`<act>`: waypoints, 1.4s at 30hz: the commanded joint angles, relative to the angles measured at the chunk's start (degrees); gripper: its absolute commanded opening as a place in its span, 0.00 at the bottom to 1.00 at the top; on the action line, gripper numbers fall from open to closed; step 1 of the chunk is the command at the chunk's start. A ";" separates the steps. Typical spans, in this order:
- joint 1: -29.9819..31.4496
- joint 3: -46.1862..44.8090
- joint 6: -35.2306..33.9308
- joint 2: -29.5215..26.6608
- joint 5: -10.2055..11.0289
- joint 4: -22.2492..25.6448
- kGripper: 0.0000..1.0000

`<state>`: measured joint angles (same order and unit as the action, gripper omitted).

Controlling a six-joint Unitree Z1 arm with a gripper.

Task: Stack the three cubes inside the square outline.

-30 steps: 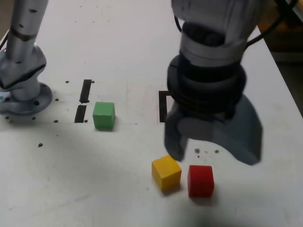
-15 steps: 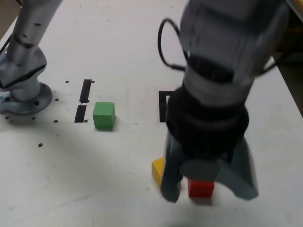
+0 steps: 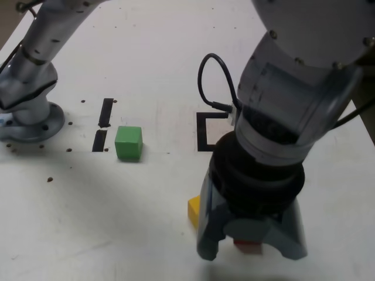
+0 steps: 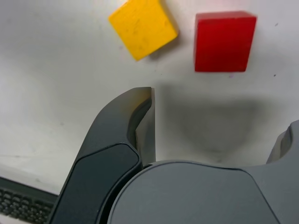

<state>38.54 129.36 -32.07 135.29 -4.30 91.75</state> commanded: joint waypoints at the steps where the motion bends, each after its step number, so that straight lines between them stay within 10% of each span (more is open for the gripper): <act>1: -0.23 -0.11 0.39 0.72 0.76 0.06 0.94; 42: -4.75 -10.41 6.05 2.04 0.80 -6.43 0.94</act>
<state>33.81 118.77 -26.12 138.05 -3.63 85.38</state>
